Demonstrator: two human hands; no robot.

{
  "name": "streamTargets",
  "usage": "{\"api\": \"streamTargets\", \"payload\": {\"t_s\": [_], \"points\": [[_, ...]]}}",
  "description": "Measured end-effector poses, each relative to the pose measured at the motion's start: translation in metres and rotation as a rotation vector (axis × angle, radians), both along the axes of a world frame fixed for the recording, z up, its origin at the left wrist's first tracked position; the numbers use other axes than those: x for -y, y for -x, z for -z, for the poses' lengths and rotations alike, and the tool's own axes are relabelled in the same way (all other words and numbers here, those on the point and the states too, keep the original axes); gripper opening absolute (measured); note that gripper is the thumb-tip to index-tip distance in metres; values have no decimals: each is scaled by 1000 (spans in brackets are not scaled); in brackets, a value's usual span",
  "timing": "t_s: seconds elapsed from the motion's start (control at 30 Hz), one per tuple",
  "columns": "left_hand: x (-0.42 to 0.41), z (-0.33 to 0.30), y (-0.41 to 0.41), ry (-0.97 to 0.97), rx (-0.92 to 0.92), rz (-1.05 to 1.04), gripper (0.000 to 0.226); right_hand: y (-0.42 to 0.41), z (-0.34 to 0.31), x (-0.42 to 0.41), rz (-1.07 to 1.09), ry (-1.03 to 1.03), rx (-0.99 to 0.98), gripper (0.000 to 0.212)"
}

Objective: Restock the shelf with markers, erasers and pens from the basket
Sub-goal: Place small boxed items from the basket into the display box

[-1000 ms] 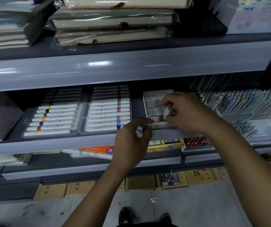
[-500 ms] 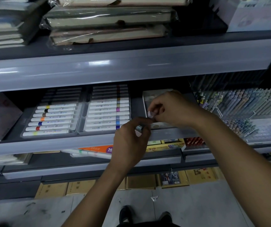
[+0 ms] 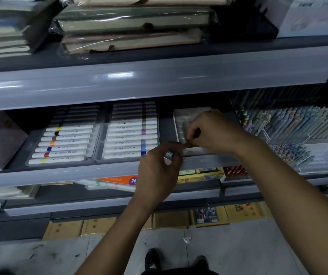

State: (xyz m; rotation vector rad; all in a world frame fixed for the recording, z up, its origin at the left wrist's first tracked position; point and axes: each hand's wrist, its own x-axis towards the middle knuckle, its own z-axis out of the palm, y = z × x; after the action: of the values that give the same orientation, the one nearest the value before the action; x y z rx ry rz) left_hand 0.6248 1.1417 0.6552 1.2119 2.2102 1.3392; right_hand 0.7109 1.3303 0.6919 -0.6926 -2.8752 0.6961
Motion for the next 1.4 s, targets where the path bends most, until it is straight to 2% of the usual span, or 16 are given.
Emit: {"api": "streamTargets", "payload": {"t_s": [0.2, 0.3, 0.37, 0.43, 0.53, 0.6, 0.7, 0.9, 1.03, 1.1, 1.2, 1.3, 1.4], "points": [[-1, 1, 0, -12, 1, 4, 14, -8, 2, 0, 41, 36, -21, 7], [1, -1, -2, -39, 67, 8, 18, -12, 0, 2, 42, 20, -51, 6], [1, -2, -3, -46, 235, -14, 31, -16, -1, 4, 63, 25, -98, 7], [3, -6, -3, -51, 536, -43, 42, -19, -1, 9, 72, 4, -153, 8], [7, -12, -1, -115, 946, -11, 45, -24, -3, 18, 73, -12, -245, 8], [8, -17, 1, -182, 1088, 46, 41, -27, -4, 26, 86, -16, -284, 8], [8, -25, 2, -257, 1210, 77, 35, -31, -6, 39, 105, -14, -359, 8], [4, -34, -2, -327, 1312, -29, 19, -39, -7, 62, 83, 51, -475, 7], [-1, -33, -4, -367, 1378, -18, 13, -37, 2, 75, 37, 149, -404, 38], [-2, -32, -5, -360, 1360, 2, 13, -35, 7, 78, 44, 152, -404, 39], [-3, -29, -4, -340, 1316, -20, 15, -36, 12, 76, 62, 169, -448, 29], [-3, -27, -3, -252, 1259, -17, 33, -40, 12, 73, 65, 261, -455, 22], [-2, -26, -1, -157, 1088, -35, 30, -43, 9, 70, 62, 296, -435, 22]]}}
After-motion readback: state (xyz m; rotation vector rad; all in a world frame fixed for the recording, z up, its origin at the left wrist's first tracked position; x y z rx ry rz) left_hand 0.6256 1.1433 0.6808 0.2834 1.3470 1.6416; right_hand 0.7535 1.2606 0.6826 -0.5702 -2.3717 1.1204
